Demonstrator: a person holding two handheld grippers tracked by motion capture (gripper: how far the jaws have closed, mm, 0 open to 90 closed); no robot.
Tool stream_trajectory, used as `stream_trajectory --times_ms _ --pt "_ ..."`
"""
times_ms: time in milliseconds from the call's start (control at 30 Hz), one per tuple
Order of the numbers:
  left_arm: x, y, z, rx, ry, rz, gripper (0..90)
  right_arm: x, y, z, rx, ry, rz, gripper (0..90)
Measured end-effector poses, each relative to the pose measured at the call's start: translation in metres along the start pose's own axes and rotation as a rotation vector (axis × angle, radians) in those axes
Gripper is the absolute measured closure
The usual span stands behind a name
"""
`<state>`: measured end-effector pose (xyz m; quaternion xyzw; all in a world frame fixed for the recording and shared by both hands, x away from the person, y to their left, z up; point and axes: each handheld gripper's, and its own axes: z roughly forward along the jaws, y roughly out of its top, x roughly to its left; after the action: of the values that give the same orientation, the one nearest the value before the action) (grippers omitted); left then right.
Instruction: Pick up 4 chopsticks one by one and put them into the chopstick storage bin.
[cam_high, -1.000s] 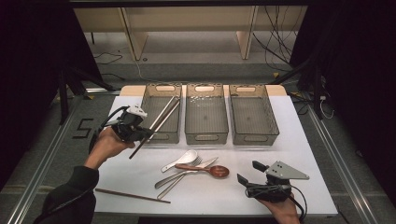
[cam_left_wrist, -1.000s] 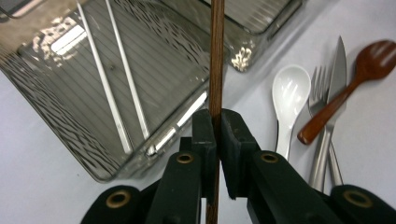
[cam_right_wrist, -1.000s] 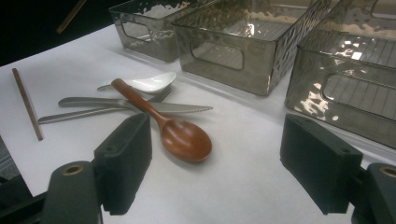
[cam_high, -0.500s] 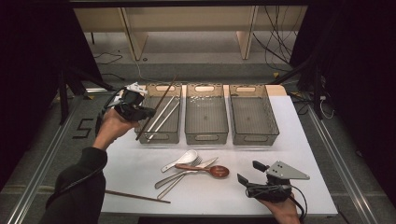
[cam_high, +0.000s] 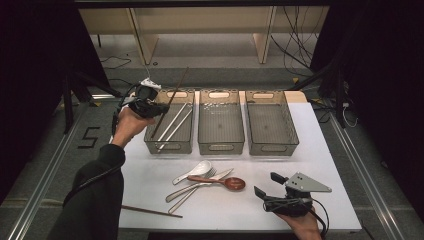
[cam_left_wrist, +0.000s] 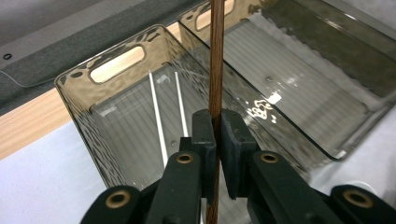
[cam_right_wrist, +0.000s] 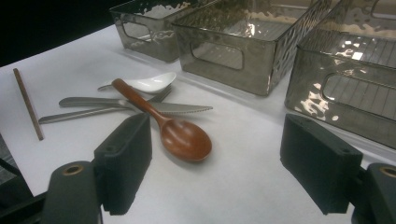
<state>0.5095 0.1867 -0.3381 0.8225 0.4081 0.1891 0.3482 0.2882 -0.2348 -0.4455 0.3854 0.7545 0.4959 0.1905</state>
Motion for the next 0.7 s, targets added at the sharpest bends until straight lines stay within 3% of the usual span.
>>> stream_trajectory --times_ms 333,433,700 --pt "0.008 -0.009 0.021 0.005 0.031 -0.045 84.0 0.0 0.0 0.0 0.0 0.002 -0.001 25.9" --pt "0.008 -0.014 0.027 0.027 0.041 -0.032 84.0 0.0 0.0 0.0 0.0 0.003 -0.002 25.9" --pt "0.012 -0.024 0.037 0.045 0.032 -0.072 83.8 0.001 0.0 0.0 0.001 0.003 -0.001 25.9"
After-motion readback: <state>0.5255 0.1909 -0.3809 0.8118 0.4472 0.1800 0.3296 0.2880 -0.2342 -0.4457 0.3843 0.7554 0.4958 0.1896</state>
